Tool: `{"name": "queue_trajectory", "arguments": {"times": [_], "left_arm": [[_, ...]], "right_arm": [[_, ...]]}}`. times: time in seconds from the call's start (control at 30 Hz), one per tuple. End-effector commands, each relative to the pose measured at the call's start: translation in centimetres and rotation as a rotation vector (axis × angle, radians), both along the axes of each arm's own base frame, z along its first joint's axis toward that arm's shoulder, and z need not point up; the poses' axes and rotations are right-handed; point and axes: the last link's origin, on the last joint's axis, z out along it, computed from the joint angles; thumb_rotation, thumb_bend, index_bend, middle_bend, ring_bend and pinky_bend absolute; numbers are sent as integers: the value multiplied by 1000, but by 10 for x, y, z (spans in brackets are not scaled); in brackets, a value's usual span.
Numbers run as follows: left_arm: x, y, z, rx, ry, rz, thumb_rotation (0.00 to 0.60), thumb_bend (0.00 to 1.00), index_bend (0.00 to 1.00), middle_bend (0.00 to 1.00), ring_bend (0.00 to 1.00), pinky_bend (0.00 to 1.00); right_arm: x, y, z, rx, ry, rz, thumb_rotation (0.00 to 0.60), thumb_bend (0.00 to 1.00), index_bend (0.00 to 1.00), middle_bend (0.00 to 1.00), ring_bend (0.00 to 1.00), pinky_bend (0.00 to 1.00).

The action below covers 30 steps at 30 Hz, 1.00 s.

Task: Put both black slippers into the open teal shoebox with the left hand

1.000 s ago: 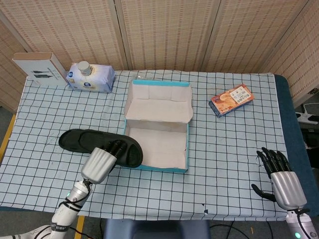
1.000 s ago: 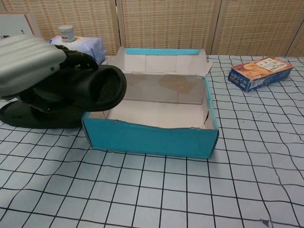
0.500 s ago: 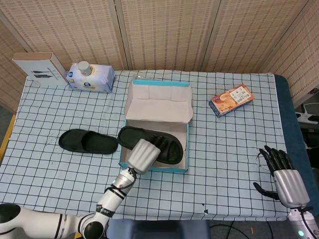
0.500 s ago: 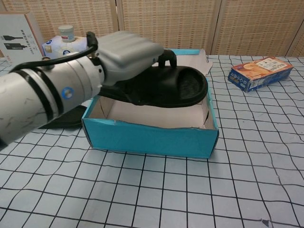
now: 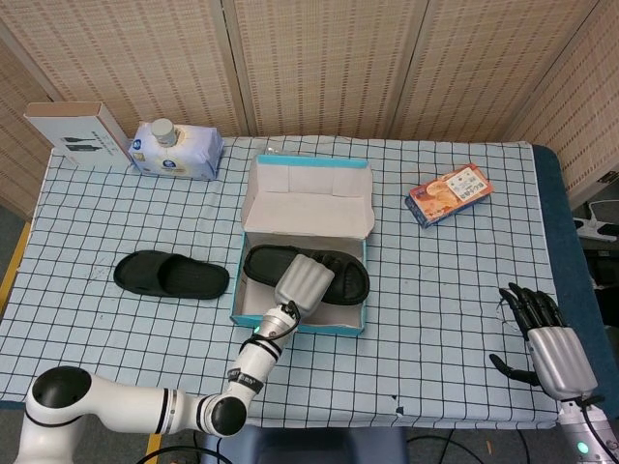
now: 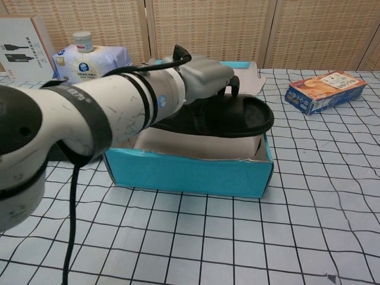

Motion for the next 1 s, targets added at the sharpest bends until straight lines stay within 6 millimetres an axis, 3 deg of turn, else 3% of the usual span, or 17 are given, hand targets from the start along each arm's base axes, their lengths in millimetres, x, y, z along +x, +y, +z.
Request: {"name": "queue_trajectory", "arguments": {"times": [0.03,0.57,1.0], "left_arm": [[1,7,-4,-13,-4,28,600,567,651,801,724,682],[-35,28,-26,-30,68,74,600,549,653,802,725,678],[-52,39,-48,-78,60,98,600,531,660,803,727,675]], "right_arm": [[0,0,0,0,-1,1,526,152,0,0,0,0],[1,2,0,13,-2,4,527,152,0,0,0,0],[1,2,0,12,-3,5,527,153,0,0,0,0]]}}
